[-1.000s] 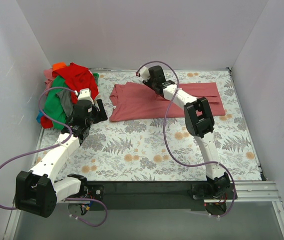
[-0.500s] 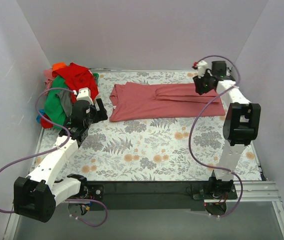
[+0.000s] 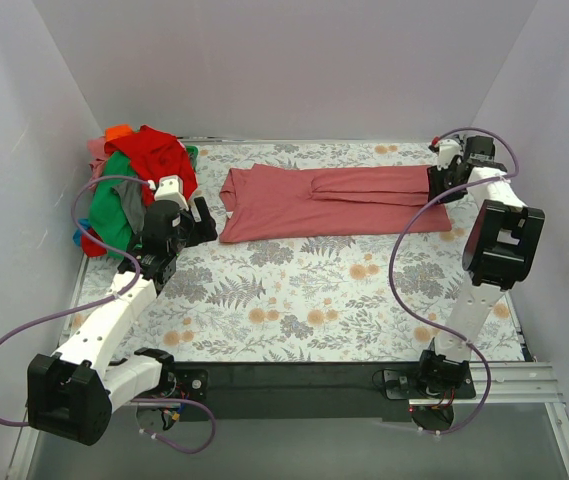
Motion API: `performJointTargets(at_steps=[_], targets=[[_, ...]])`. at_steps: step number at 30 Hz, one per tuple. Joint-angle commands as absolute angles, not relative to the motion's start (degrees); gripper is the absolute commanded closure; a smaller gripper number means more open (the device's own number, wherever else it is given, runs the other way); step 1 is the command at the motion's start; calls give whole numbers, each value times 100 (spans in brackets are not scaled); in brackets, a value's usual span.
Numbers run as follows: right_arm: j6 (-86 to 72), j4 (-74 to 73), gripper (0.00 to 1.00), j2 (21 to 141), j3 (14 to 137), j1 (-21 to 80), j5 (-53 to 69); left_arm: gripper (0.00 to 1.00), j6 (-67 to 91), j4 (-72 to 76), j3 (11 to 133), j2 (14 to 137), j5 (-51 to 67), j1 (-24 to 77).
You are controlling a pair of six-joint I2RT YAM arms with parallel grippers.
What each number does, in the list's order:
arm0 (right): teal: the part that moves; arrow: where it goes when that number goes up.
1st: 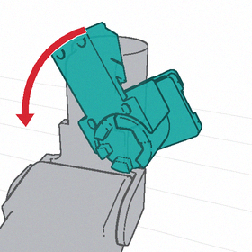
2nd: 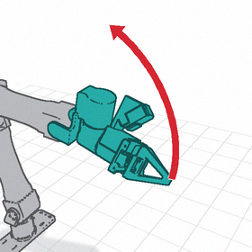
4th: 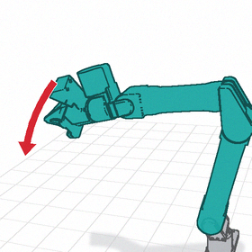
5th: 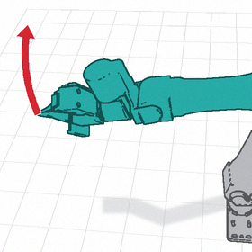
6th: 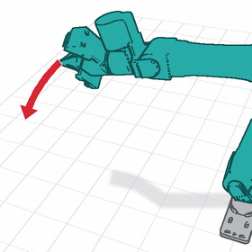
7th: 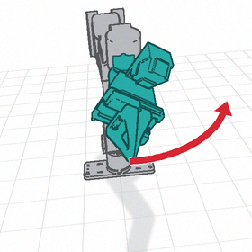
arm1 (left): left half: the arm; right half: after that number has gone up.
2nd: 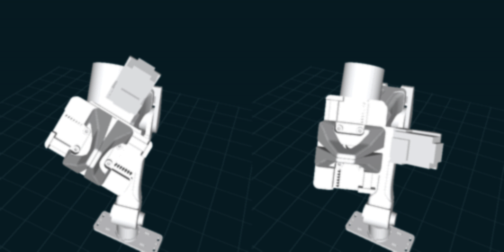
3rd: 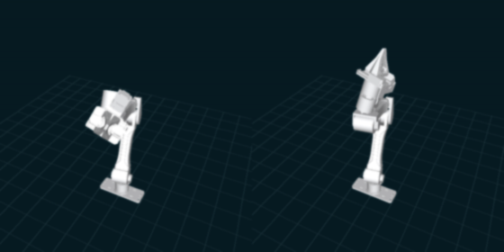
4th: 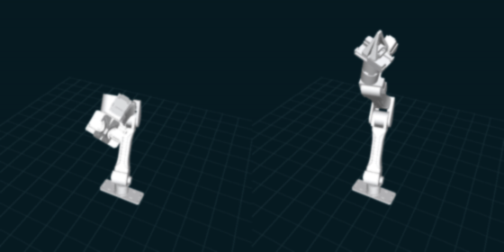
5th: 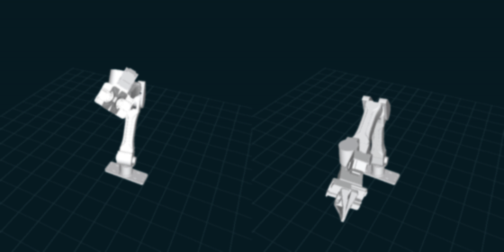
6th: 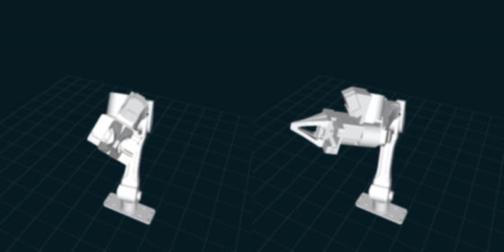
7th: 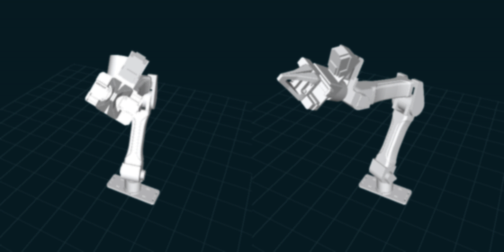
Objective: Fold and stack the t-shirts
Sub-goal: Fold the tshirt
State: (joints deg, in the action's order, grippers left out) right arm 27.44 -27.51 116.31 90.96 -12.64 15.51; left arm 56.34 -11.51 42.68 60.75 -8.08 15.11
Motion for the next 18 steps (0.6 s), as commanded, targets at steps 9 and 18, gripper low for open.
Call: performJointTargets(at_steps=[9,18], targets=[[2715,-2821,54,11874,9396,-1327,1028,22,5581,-1063,4236,5933,-756,1494],[3102,-2874,53,12102,9641,-1318,756,22,5572,-1055,4245,5976,-756,1494]])
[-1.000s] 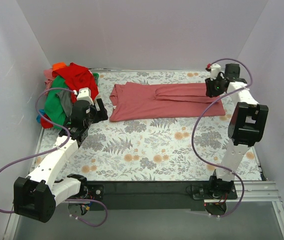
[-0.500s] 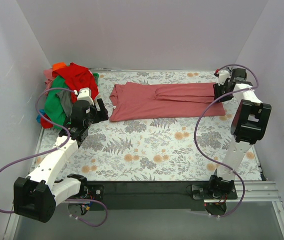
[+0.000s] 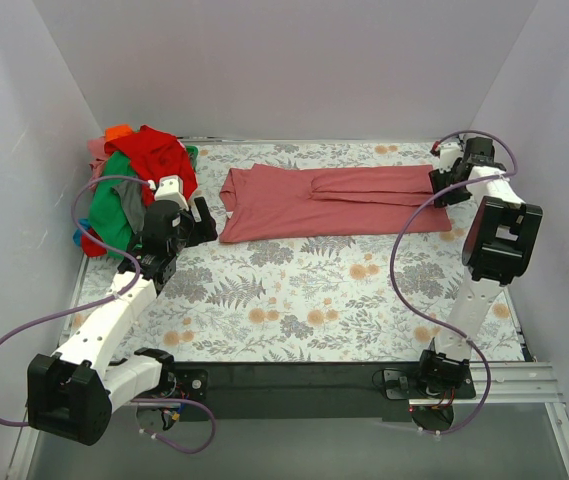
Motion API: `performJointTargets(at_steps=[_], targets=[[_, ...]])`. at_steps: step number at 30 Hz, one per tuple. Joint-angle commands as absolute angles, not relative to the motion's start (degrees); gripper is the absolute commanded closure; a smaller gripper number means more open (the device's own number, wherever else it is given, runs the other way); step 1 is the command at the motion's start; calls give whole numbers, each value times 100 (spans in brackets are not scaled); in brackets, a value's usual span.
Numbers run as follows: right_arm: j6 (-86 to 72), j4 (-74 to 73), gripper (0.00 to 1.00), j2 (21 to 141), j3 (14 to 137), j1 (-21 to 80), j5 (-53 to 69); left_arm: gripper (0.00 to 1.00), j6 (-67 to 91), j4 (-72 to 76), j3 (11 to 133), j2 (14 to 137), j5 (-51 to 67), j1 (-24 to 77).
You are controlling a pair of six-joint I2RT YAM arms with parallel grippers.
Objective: Fold and stack the t-shirts
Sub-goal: Fold the tshirt
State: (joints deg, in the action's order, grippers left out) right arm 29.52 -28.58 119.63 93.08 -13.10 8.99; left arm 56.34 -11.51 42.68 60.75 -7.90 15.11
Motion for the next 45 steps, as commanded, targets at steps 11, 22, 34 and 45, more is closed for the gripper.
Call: performJointTargets(at_steps=[11,22,34,45], targets=[[2962,-2944,55,12682,10283,-1231,624,22,5537,-1063,4236,6082,-791,1494],[2637,-2918,59,13043,11012,-1143,782,22,5528,-1063,4228,6223,-817,1494],[2417,-2821,60,13710,12137,-897,694,22,5511,-1063,4201,6372,-888,1494],[2399,-2382,53,13572,11946,-747,1640,22,5554,-1037,4166,6451,-879,1494]])
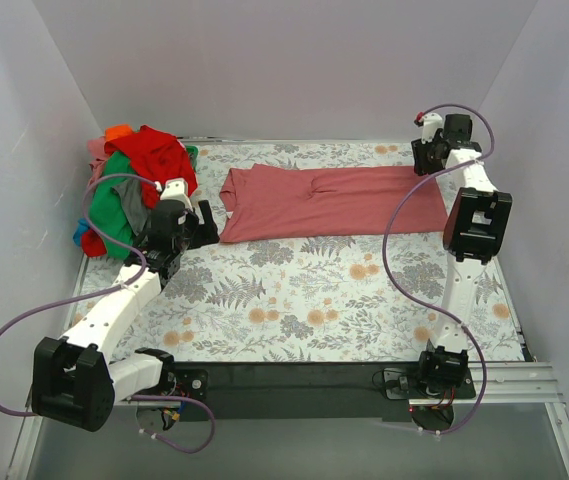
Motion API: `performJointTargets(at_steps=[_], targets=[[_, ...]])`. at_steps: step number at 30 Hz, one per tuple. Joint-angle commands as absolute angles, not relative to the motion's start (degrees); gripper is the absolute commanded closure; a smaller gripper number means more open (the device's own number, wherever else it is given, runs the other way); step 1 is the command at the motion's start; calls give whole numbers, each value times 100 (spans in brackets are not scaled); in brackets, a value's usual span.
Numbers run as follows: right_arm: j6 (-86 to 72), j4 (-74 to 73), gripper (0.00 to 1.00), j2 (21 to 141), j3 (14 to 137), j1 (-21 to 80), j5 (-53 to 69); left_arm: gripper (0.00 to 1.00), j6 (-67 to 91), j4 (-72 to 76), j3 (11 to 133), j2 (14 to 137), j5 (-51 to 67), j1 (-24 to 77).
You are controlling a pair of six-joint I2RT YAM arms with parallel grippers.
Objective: Fold and stack the t-shirts
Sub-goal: Fold the tshirt
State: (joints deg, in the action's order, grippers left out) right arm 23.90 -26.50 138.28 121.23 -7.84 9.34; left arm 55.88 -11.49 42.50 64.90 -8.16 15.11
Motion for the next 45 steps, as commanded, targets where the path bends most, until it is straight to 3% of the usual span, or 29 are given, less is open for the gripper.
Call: performJointTargets(at_steps=[1,9,17,26,33,45], targets=[[2417,-2225,52,13492,11779,-730,1809,22,5563,-1037,4157,6460,-853,1485],[2733,-881,46,12368,9460,-107,2751,21,5756,-1055,4069,6285,-782,1494],[3278,-738,43,11418,8412,316,3234,18,6029,-1029,3876,5959,-414,1494],[3648,-730,43,10196,6726,203,2435,18,6301,-870,4034,6564,727,1293],[3323,-729,43,10107,6504,-474,2285,18,6425,-861,4324,7285,1449,993],[2953,-738,43,10389,6636,-1581,2715,18,6196,-940,4517,7638,1415,967]])
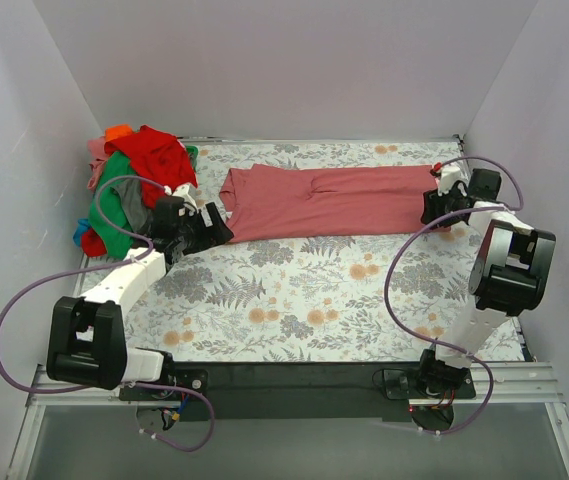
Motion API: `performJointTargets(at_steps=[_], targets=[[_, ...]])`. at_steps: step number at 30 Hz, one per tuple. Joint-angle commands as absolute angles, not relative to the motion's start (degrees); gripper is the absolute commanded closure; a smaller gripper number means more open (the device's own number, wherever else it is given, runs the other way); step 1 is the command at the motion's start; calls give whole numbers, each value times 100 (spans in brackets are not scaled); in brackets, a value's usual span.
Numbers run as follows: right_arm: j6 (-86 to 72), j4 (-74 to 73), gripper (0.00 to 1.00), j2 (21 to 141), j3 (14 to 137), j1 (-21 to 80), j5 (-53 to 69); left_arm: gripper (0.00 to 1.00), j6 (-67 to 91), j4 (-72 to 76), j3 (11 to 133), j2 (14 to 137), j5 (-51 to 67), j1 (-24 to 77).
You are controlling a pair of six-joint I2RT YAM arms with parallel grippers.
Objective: Fold and stack the t-shirts
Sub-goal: Fold the tshirt
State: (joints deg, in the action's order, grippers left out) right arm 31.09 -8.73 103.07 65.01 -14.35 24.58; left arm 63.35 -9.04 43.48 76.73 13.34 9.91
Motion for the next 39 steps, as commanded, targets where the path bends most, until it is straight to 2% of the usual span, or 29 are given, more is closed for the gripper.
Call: performJointTargets(at_steps=[1,11,39], targets=[[2936,-738,43,10397,6627,-1634,2742,19,6179,-940,4518,7655,1424,967],[2839,-747,43,10441,6548,-2091,3129,19,6100,-949,4509,7761,1520,967],[2751,-791,43,10538,6495,-2294,3375,21,5994,-958,4561,7936,1749,967]])
